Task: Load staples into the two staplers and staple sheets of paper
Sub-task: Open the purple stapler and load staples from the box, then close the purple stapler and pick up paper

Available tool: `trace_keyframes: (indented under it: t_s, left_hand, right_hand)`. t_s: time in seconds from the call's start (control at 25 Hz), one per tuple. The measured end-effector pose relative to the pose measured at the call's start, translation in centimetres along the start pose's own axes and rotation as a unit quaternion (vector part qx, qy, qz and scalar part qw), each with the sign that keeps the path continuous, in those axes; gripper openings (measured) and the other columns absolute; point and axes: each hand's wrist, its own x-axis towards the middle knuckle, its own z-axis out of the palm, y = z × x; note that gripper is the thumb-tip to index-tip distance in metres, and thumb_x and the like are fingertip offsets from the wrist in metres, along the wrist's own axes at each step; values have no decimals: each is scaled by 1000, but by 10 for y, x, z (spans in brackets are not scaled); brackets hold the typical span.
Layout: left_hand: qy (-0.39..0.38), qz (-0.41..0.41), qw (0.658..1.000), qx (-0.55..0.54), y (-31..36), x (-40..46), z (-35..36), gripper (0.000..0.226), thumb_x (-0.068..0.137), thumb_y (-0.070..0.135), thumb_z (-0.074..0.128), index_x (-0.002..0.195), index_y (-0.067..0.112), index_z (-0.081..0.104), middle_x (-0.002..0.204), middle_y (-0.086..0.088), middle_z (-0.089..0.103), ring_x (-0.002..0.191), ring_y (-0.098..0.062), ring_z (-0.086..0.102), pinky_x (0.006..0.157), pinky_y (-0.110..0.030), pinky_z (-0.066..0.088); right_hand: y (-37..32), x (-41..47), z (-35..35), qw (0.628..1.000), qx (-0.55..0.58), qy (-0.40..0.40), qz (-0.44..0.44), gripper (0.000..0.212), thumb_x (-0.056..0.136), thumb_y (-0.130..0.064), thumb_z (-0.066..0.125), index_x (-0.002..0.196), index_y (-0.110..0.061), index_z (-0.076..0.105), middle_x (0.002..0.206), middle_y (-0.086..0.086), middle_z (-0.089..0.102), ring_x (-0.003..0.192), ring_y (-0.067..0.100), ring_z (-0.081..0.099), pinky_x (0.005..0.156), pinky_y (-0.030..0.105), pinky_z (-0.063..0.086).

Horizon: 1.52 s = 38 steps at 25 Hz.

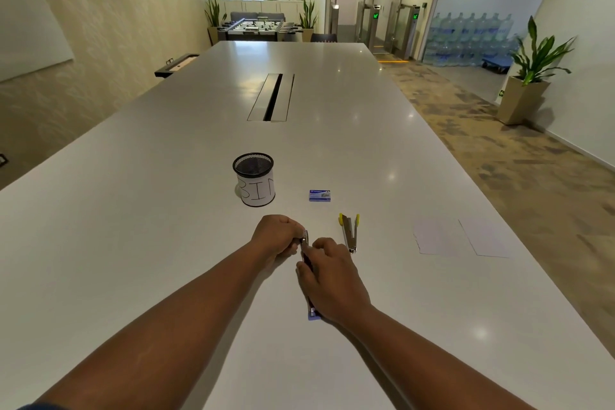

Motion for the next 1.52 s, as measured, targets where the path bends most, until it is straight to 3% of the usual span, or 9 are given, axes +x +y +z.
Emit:
trace_keyframes:
  t_s: [0.24, 0.44, 0.6, 0.76, 0.84, 1.08, 1.24, 1.4, 1.52]
  left_hand:
    - [-24, 32, 999, -22, -7, -2, -3, 9, 85, -3, 63, 87, -7, 71, 61, -15, 64, 46, -16, 51, 48, -26, 45]
    - [5, 91, 996, -3, -14, -6, -2, 9, 83, -3, 62, 85, -1, 71, 61, -12, 63, 50, -15, 56, 50, -25, 49]
    - [65, 125, 989, 39, -20, -8, -2, 9, 85, 6, 63, 87, 6, 72, 72, -14, 69, 64, -21, 64, 67, -36, 56]
    - [-62, 102, 992, -50, -22, -19, 1, 27, 91, 23, 72, 82, -2, 67, 64, -14, 56, 58, -21, 52, 60, -34, 49]
    - [-97, 83, 990, -67, -22, -26, 6, 22, 91, 18, 71, 89, -3, 65, 65, -12, 56, 56, -20, 54, 57, -32, 48]
    - [-25, 77, 994, -71, -20, -30, 7, 13, 95, 12, 61, 86, 4, 56, 63, -12, 53, 46, -20, 51, 47, -30, 47]
    - [8, 99, 992, -79, -22, -30, 7, 17, 97, 15, 58, 88, 1, 59, 68, -19, 59, 51, -22, 58, 49, -33, 51]
    - [6, 103, 989, -102, -20, -33, 8, 15, 100, 21, 59, 105, 8, 64, 81, -23, 73, 67, -28, 70, 61, -38, 60]
    - [4, 114, 989, -91, -18, -34, 7, 14, 101, 26, 60, 110, 15, 64, 85, -19, 74, 73, -25, 74, 63, -38, 63]
  right_hand:
    - [3, 2, 1, 998, 37, 24, 38, 34, 85, -53, 55, 111, -31, 54, 86, -14, 49, 81, 8, 48, 69, 25, 39]
    - [-3, 8, -3, 998, 25, 5, 59, 62, 72, -48, 54, 131, -31, 46, 62, -10, 52, 60, 7, 52, 54, 20, 36]
    - [-2, 8, -6, 996, 55, 1, 76, 66, 70, -36, 54, 135, -35, 43, 60, -6, 57, 55, 10, 56, 54, 22, 42]
    - [3, 4, -4, 981, 167, 32, 97, 64, 73, -40, 57, 135, -38, 44, 62, -17, 60, 58, 2, 58, 56, 14, 39]
    - [4, 3, -4, 979, 179, 39, 86, 61, 74, -46, 58, 132, -41, 44, 66, -13, 61, 56, 6, 58, 55, 17, 45]
    - [2, 0, -6, 984, 153, 7, 89, 40, 76, -57, 51, 113, -46, 45, 68, -11, 66, 62, 7, 62, 59, 28, 52]
    - [3, -5, -10, 977, 201, -2, 67, 18, 81, -41, 48, 99, -38, 50, 59, 1, 62, 48, 10, 51, 53, 36, 47]
    - [2, -7, -20, 930, 360, 5, 76, 16, 85, -26, 52, 100, -25, 57, 54, 2, 58, 51, 16, 50, 57, 38, 43]
    - [-1, -7, -29, 886, 451, 31, 103, 29, 88, -30, 51, 112, -17, 60, 74, 10, 70, 72, 20, 66, 67, 26, 51]
